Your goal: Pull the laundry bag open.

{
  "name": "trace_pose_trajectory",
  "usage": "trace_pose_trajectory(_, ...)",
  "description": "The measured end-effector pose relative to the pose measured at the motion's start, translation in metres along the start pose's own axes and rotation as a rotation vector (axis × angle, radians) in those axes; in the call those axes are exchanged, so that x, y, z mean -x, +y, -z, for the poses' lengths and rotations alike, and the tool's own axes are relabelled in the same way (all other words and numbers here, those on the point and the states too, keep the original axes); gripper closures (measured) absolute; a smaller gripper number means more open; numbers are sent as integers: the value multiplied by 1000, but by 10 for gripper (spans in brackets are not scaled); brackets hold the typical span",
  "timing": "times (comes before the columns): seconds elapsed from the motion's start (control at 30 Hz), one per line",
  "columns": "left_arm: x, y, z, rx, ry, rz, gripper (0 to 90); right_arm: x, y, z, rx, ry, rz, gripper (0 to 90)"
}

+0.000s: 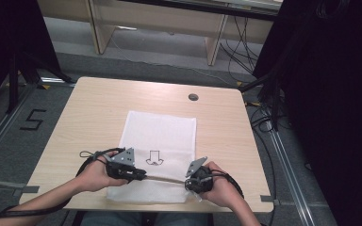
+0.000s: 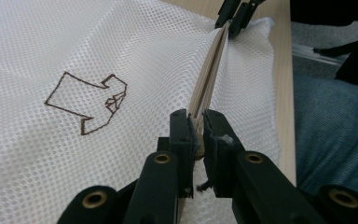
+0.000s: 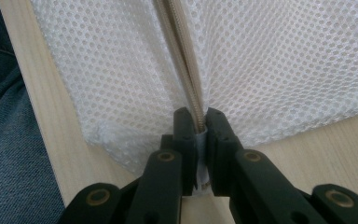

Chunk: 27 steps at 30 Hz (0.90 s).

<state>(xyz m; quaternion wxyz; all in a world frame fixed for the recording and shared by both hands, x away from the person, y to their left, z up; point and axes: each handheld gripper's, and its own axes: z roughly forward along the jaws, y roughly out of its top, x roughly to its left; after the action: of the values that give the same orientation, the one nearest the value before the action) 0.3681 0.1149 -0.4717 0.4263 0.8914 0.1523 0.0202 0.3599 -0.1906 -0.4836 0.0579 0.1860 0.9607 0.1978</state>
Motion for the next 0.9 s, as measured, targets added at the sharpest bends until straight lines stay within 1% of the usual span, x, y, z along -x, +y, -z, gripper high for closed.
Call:
trace_pose_trajectory(0.1, 0, -1, 2, 7, -3, 17, 822, 0, 0, 0, -3, 0, 1, 849)
trace_pose_trajectory(0.13, 0, -2, 2, 8, -1, 9, 822, 0, 0, 1, -5, 0, -3, 849)
trace_pose_trajectory(0.33, 0, -2, 3, -1, 5, 4, 822, 0, 0, 0, -4, -3, -1, 849)
trace_pose_trajectory(0.4, -1, -3, 4, 3, -4, 9, 822, 0, 0, 0, -2, 0, 0, 849)
trace_pose_trajectory(0.43, 0, -4, 4, 6, -2, 12, 822, 0, 0, 0, -3, -3, 0, 849)
trace_pose_trajectory(0.47, -2, -5, 5, 7, -7, 0, 822, 0, 0, 0, 1, 0, 0, 849)
trace_pose_trajectory(0.5, -1, -6, 5, 9, -9, 24, 822, 0, 0, 0, 0, 1, 0, 849)
trace_pose_trajectory(0.53, 0, -6, 6, 2, 1, 17, 822, 0, 0, 1, -5, 0, -2, 849)
trace_pose_trajectory(0.6, -1, -8, 6, 17, -7, 28, 822, 0, 1, 1, -6, 0, -3, 849)
trace_pose_trajectory(0.67, -1, -8, 7, 5, -2, 20, 822, 0, 0, 0, -5, -2, -2, 849)
trace_pose_trajectory(0.73, -2, -8, 8, 3, 3, -4, 822, -1, 0, 0, -4, -3, -1, 849)
trace_pose_trajectory(0.77, -1, -8, 8, 13, -7, 26, 822, 0, 0, 1, -6, -1, -1, 849)
trace_pose_trajectory(0.8, -2, -9, 9, 3, 4, 16, 822, 0, 1, 0, -4, -2, 3, 849)
trace_pose_trajectory(0.83, -3, -10, 10, 9, -2, 19, 822, -1, 0, 1, -7, 1, -1, 849)
trace_pose_trajectory(0.87, -4, -10, 11, 6, 0, 13, 822, -1, 0, 0, -4, -3, -1, 849)
trace_pose_trajectory(0.9, -3, -11, 12, 2, 9, 21, 822, 0, 0, 1, -5, -2, -2, 849)
